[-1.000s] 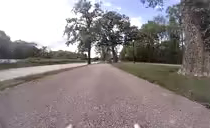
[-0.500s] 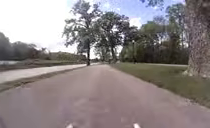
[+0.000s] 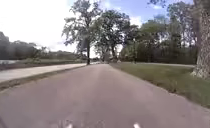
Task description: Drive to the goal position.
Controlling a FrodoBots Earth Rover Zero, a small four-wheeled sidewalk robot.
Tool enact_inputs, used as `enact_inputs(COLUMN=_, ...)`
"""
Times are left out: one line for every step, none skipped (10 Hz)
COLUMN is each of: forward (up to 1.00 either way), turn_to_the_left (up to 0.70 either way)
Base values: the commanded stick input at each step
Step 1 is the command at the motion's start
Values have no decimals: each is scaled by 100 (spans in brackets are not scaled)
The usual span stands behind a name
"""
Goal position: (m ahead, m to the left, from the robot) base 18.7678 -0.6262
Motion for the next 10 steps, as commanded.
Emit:
enact_inputs(forward=100, turn_to_the_left=0)
enact_inputs(forward=100, turn_to_the_left=0)
enact_inputs(forward=100, turn_to_the_left=0)
enact_inputs(forward=100, turn_to_the_left=0)
enact_inputs(forward=100, turn_to_the_left=0)
enact_inputs(forward=100, turn_to_the_left=0)
enact_inputs(forward=100, turn_to_the_left=0)
enact_inputs(forward=100, turn_to_the_left=0)
enact_inputs(forward=100, turn_to_the_left=0)
enact_inputs(forward=100, turn_to_the_left=0)
